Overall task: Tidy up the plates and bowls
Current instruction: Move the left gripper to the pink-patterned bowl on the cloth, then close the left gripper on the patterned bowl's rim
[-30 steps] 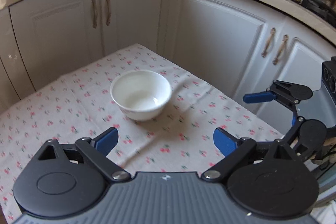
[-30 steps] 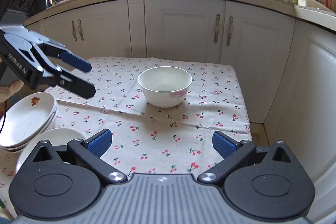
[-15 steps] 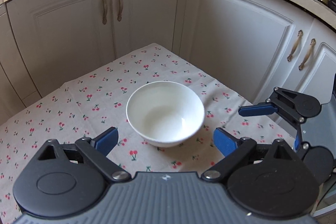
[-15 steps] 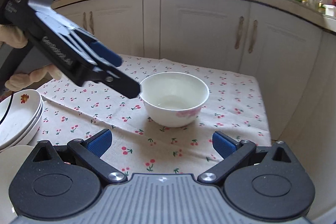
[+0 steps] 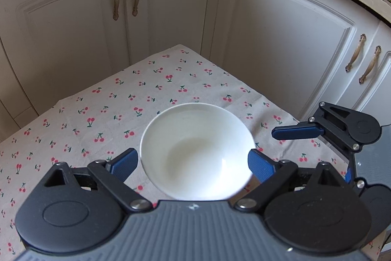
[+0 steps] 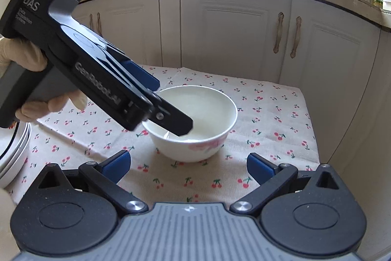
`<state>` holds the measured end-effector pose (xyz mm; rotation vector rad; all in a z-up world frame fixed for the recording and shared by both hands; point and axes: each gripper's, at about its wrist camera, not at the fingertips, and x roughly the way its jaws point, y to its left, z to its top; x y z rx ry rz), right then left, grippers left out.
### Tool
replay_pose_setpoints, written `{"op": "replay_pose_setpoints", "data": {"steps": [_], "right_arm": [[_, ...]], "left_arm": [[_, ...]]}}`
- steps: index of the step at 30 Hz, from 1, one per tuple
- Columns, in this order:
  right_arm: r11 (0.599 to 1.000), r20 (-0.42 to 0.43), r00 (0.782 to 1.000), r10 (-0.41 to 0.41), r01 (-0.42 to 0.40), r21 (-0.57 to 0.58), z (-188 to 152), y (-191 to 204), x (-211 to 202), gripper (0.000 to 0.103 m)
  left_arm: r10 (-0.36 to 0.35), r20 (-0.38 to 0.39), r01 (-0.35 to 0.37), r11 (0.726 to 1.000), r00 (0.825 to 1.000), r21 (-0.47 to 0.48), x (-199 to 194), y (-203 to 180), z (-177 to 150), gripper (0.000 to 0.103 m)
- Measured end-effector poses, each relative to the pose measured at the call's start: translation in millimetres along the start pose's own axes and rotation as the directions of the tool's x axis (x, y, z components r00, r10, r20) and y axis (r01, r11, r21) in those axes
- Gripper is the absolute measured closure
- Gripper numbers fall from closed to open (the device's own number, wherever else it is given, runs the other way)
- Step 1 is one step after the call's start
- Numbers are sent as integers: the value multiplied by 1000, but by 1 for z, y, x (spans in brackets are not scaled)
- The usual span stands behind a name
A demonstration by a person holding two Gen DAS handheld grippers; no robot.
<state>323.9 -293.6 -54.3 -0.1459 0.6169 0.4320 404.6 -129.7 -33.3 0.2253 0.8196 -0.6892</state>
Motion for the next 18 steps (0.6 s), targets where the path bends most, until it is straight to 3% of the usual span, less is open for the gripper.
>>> {"op": "replay_pose_setpoints", "data": {"steps": [8,18], "right_arm": [[1000,-12,1000,-4,4,-30,8,-1,20,3],[1000,-19,1000,-10,9,-24,7,-3,34,12]], "left_arm": [[6,-12,-6,1000,1000,-9,14,6,7,10],[-9,-34,9,1000,999,-3,25,13,7,21]]}}
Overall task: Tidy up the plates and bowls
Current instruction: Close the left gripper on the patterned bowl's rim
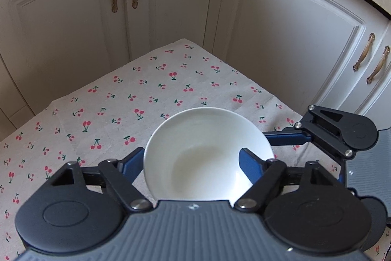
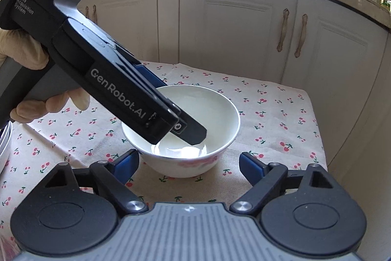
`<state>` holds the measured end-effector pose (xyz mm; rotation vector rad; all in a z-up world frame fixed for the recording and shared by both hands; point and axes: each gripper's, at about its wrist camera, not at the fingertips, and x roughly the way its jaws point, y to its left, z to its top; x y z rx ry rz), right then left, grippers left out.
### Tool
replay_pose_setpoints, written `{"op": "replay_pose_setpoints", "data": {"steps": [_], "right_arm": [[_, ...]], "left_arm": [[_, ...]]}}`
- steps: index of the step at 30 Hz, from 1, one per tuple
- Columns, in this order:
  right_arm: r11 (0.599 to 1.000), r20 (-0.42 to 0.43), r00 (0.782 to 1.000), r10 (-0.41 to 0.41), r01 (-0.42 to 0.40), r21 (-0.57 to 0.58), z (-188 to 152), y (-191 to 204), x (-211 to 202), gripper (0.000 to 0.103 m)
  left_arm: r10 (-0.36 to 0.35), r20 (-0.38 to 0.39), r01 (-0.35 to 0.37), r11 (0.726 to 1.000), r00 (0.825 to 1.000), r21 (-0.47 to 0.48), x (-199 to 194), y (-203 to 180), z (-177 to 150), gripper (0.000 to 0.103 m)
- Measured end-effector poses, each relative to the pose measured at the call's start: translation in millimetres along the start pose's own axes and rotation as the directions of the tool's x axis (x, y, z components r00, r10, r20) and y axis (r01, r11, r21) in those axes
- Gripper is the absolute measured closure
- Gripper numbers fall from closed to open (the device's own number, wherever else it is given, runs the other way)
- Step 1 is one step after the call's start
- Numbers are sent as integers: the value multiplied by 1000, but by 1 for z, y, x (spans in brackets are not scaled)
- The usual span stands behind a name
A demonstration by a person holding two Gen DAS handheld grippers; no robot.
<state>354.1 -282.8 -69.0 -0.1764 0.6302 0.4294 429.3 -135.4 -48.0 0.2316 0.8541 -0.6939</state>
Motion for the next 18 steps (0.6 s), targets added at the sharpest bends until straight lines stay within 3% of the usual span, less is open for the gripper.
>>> {"op": "replay_pose_setpoints", "data": {"steps": [18], "right_arm": [[999,14,1000,-5,6,-48,6,10,-1,16]], "left_arm": [[8,-15,-8,999,1000,47,5,-3,1,22]]}}
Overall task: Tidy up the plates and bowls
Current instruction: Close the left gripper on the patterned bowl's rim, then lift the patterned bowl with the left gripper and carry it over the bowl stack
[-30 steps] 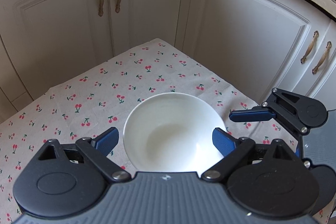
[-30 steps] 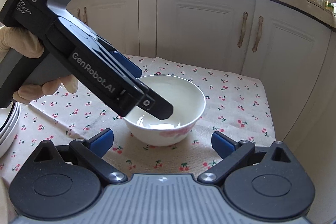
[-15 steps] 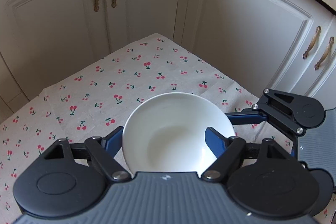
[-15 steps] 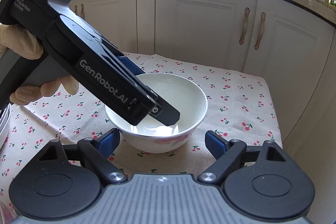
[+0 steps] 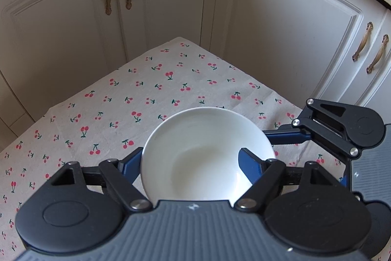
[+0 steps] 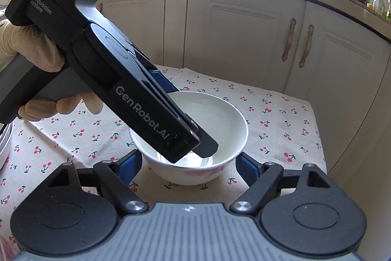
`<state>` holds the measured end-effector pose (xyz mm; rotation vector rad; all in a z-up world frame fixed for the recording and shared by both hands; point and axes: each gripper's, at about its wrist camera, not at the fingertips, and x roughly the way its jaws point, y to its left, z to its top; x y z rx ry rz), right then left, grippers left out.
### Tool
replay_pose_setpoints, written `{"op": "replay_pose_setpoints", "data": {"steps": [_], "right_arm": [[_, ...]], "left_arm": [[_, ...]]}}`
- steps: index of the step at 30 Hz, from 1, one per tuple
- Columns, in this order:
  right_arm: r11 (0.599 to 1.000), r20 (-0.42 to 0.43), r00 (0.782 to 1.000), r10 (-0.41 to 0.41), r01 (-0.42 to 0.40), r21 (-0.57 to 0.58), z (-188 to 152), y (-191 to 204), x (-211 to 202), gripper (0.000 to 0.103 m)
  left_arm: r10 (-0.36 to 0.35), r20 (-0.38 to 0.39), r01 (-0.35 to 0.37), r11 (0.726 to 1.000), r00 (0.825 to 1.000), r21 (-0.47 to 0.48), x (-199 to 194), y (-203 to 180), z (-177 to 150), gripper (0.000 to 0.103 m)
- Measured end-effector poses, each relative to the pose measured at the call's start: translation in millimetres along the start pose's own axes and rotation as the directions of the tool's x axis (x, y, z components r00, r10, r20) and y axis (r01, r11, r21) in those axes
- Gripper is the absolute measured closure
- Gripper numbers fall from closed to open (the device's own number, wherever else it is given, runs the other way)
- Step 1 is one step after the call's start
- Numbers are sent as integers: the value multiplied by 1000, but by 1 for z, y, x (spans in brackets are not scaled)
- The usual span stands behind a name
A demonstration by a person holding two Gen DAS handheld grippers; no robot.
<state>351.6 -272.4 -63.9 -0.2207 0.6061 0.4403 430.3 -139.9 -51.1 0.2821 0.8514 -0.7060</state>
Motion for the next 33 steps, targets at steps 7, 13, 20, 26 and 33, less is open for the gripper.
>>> {"op": "replay_pose_setpoints", "data": {"steps": [7,13,20,26,33], "right_arm": [[1000,-27,1000,2,-2,2,0,3,-6,16],[1000,-52,999,17,-16,14,-1,10,-25,16],[1000,-84,996,16,-15,12,1,26,-53,16],[999,-85,996,28,-30,-20,0,42,-81,16],[998,-74,996,42,-45,-44,2,62,-112,16]], "left_arm": [[-15,3,15,1000,1000,10,-11,-6,0,22],[-24,5,24,999,1000,40,-32,-21,-8,22],[-44,24,43,999,999,22,-62,-36,-22,22],[-24,36,22,999,999,40,-96,-52,-37,22],[-20,42,19,1000,999,23,-126,-64,-51,22]]}}
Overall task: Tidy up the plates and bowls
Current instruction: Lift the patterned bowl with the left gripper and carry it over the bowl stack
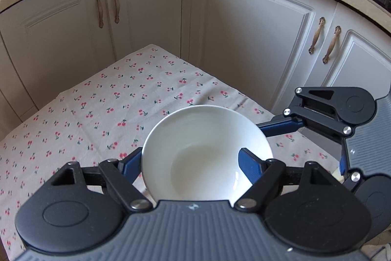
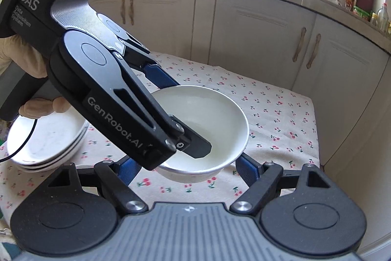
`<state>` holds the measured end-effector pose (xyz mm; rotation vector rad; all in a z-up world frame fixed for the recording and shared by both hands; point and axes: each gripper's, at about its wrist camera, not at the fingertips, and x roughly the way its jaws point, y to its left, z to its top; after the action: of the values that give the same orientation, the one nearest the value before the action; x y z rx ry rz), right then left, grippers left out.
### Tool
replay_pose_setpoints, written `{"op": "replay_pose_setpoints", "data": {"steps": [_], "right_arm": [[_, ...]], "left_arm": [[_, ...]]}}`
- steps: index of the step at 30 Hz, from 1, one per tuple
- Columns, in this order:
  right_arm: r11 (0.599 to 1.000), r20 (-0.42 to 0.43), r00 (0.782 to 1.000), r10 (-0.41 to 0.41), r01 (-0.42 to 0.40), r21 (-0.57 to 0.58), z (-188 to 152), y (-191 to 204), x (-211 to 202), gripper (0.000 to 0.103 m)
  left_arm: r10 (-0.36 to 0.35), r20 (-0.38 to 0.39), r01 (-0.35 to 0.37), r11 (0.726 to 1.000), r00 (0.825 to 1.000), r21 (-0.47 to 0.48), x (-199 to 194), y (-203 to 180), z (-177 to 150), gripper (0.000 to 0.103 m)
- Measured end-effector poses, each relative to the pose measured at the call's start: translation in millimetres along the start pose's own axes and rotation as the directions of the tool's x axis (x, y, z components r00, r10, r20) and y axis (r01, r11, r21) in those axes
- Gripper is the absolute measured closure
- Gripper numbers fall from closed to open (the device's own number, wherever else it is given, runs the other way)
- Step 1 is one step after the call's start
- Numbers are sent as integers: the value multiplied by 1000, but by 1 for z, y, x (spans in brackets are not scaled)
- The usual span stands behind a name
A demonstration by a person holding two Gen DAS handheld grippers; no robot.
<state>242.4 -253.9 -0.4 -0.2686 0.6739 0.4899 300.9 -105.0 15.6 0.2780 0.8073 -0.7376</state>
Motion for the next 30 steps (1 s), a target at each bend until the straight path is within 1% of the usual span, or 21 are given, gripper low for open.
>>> {"op": "replay_pose_setpoints", "data": {"steps": [8,14,21,30], "right_arm": [[1000,-2,1000,20,-20,-8,-4,18,-22,16],[999,-2,1000,21,-21,-25,-7,28,-36,16],[999,0,1000,25,-25,-33,-10,39,-49,16],[999,-31,999,43,-43,-17,-19,50,-48,16]], "left_arm": [[-4,25,4,1000,1000,12,-33,-19,-14,22],[-9,29,9,1000,1000,6,-50,-29,-22,22],[-10,24,10,1000,1000,8,-60,-38,-33,22],[-25,14,25,1000,1000,0,-67,-47,-54,22]]}}
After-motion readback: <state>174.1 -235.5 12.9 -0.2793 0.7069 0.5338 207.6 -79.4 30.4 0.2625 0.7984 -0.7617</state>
